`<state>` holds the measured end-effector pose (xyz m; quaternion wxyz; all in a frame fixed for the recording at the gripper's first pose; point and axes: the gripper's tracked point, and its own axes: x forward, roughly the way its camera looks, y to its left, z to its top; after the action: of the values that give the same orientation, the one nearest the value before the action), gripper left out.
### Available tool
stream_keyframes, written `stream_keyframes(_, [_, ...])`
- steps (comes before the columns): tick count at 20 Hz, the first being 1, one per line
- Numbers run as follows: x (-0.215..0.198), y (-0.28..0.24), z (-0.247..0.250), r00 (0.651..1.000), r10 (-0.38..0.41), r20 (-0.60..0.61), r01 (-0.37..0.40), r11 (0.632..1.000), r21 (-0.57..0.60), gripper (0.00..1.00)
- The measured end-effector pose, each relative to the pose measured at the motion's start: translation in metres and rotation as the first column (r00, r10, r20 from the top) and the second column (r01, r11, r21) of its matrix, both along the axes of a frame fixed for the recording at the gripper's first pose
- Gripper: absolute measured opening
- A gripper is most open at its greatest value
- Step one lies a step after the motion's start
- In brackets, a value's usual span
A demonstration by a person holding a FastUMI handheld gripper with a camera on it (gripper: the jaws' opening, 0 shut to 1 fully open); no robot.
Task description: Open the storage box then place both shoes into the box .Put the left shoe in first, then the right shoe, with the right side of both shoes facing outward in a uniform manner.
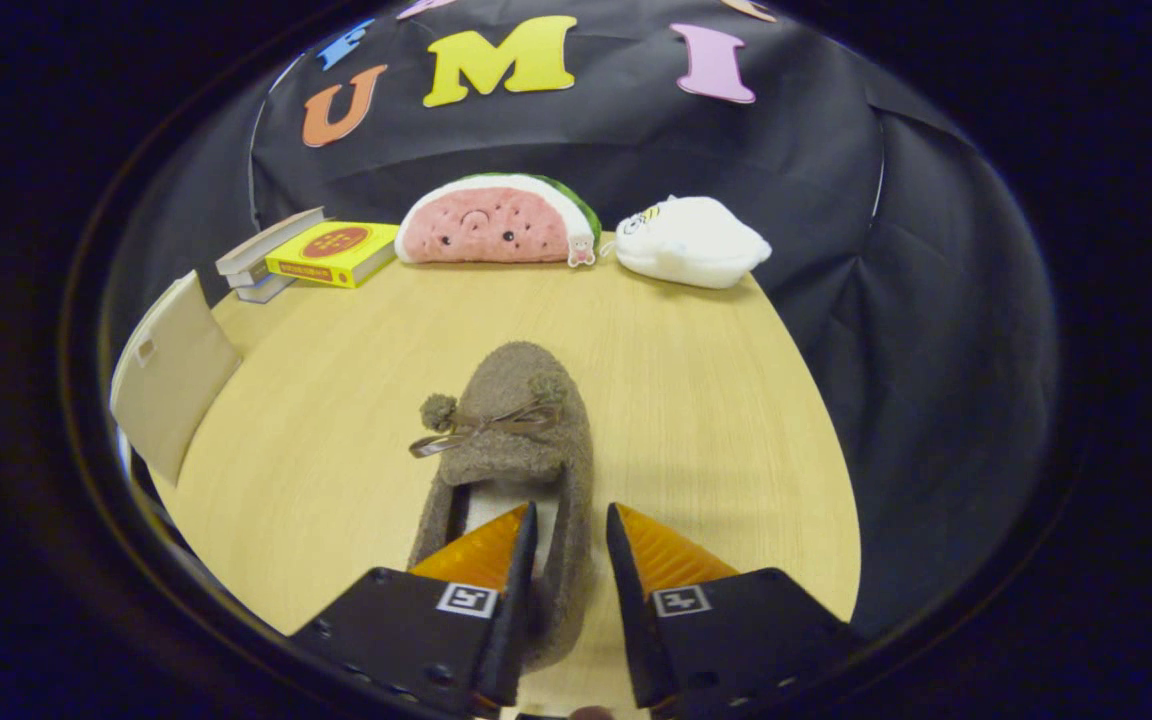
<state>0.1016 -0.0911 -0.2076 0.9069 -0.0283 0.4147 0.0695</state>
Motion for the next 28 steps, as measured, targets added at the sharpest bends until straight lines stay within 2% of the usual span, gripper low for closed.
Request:
stream_keyframes(1, [0.003, -0.004, 0.002, 1.000, -0.029, 0.010, 0.029, 1.000, 0.005, 0.18])
stream_keyframes(2, [0.003, -0.006, 0.000, 0.999, -0.035, -0.007, 0.035, 0.999, 0.006, 0.07])
stream_keyframes(4, [0.000, -0.007, 0.003, 0.998, -0.059, -0.007, 0.060, 0.998, 0.022, 0.00])
stream_keyframes(9, [-0.009, 0.010, 0.021, 0.993, -0.117, -0.018, 0.119, 0.985, 0.127, 0.00])
stream_keyframes(12, [-0.020, 0.031, 0.042, 0.992, -0.127, -0.015, 0.127, 0.974, 0.186, 0.00])
stream_keyframes(16, [-0.040, 0.078, 0.073, 0.988, -0.143, -0.052, 0.152, 0.941, 0.302, 0.00])
stream_keyframes(21, [-0.057, 0.166, 0.127, 0.988, -0.145, -0.044, 0.151, 0.912, 0.381, 0.00])
stream_keyframes(24, [-0.062, 0.237, 0.165, 0.991, -0.132, -0.017, 0.128, 0.904, 0.409, 0.00])
stream_keyframes(28, [-0.068, 0.341, 0.201, 0.993, -0.120, -0.021, 0.115, 0.866, 0.486, 0.00])
